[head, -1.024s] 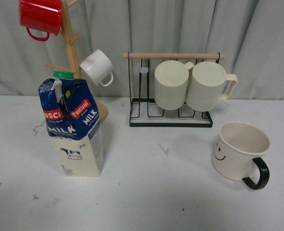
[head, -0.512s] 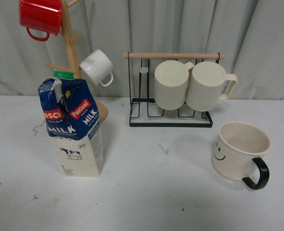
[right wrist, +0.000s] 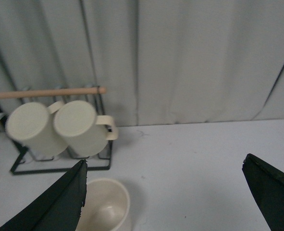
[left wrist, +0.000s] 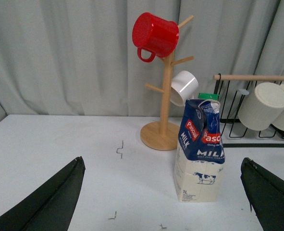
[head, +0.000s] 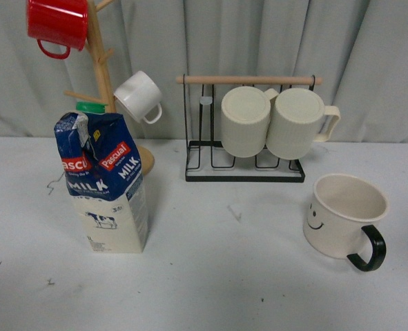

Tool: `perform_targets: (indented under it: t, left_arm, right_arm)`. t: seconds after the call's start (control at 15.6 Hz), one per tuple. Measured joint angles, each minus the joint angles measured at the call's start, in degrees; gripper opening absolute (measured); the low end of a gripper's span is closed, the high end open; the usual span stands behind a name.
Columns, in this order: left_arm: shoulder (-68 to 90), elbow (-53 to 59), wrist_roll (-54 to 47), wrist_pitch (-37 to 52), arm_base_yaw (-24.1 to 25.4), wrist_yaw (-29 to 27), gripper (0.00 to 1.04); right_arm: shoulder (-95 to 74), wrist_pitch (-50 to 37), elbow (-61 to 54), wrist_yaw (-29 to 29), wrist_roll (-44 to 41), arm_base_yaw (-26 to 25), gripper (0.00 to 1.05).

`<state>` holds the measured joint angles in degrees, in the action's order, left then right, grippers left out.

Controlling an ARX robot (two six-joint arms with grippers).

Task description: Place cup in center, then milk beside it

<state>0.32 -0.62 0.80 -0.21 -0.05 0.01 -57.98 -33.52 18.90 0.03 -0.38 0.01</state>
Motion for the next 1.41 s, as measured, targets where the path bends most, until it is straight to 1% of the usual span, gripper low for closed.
perform_targets:
  t: [0.06, 0.19, 0.26, 0.32, 0.45, 0.51, 0.64, 0.9, 1.02, 1.34, 1.41]
  left_arm:
    - [0.0, 0.0, 0.0, 0.0, 0.0, -0.04, 0.98]
    - [0.0, 0.0, 0.0, 0.0, 0.0, -0.02, 0.98]
    - [0.0, 0.0, 0.0, 0.0, 0.0, -0.02, 0.98]
    - [0.0, 0.0, 0.0, 0.0, 0.0, -0.02, 0.98]
    - [0.0, 0.0, 0.0, 0.02, 0.0, -0.02, 0.98]
    - [0.0, 0.0, 0.0, 0.02, 0.0, -0.04, 0.98]
    - [0.0, 0.0, 0.0, 0.0, 0.0, -0.02, 0.98]
    - [0.0, 0.0, 0.0, 0.0, 0.0, -0.02, 0.98]
    - [0.0, 0.0, 0.0, 0.0, 0.0, -0.04, 0.98]
    - [0.0, 0.0, 0.0, 0.0, 0.0, -0.02, 0.98]
    - [0.0, 0.0, 0.0, 0.0, 0.0, -0.02, 0.98]
  right_arm:
    - [-8.24, -1.86, 4.44, 3.21, 1.84, -0.02, 0.98]
    - [-24.65, 3.61, 14.45, 8.15, 7.56, 0.85, 0.98]
    - [-30.56, 6.23, 18.12, 9.33, 10.29, 1.77, 0.98]
    - [-35.32, 9.62, 21.66, 8.74, 13.27, 2.84, 0.98]
    - [-42.73, 12.13, 27.65, 8.35, 18.27, 4.55, 0.98]
    - [-45.86, 13.07, 30.51, 7.67, 20.17, 4.55, 0.98]
    - [-50.12, 17.88, 34.95, 6.16, 22.51, 4.59, 0.98]
    - [-54.18, 24.65, 39.08, 1.95, 22.86, 7.39, 0.98]
    - [-54.64, 26.64, 39.32, 1.92, 22.77, 7.48, 0.98]
    - [-56.85, 27.8, 39.32, 3.23, 22.62, 6.99, 0.98]
    - [-56.85, 27.61, 39.32, 4.13, 22.62, 6.99, 0.9]
